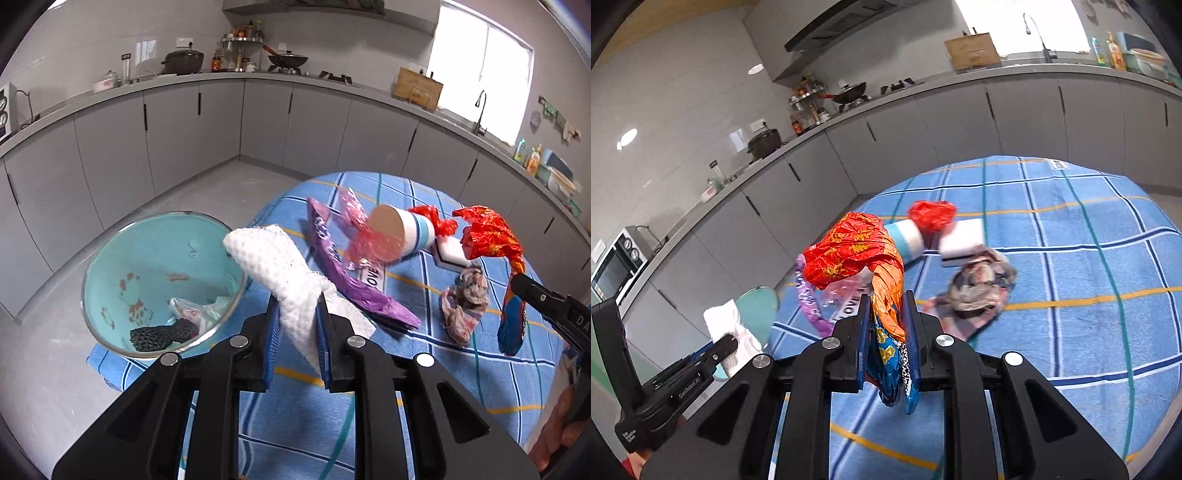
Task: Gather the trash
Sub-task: 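Grasp the orange snack wrapper with the right tool while the left tool grasps the white foam sheet, then carry the wrapper and foam sheet with both tools over the teal bucket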
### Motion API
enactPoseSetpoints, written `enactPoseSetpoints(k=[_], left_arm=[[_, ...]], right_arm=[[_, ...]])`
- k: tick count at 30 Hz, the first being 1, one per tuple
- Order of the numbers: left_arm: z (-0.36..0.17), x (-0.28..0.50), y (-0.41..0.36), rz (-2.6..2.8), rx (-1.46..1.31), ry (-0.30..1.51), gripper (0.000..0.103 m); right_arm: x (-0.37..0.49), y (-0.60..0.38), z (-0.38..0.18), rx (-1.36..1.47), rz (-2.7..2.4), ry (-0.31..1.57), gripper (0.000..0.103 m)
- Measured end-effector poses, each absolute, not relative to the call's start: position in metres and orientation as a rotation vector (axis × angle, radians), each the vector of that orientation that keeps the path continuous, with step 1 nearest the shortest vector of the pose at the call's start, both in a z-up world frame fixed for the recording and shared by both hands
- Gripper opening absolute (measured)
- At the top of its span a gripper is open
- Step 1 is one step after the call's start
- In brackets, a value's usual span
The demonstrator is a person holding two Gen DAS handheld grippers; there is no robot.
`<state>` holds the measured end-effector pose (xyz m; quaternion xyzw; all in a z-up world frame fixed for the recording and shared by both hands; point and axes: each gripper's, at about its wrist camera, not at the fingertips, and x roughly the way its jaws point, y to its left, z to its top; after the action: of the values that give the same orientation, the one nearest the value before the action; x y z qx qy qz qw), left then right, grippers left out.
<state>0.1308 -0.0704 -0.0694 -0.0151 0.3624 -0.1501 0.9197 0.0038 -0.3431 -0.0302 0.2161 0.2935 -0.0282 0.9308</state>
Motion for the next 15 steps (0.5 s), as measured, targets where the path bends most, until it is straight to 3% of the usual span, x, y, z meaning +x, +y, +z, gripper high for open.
enactPoseSetpoints(k=[15], left_arm=[[-0.057,0.143,0.001,-0.174,-0.085,0.710,0.018]], right_arm=[[0.038,-0.274,-0.014,0.376,0.072,0.602,0.018]])
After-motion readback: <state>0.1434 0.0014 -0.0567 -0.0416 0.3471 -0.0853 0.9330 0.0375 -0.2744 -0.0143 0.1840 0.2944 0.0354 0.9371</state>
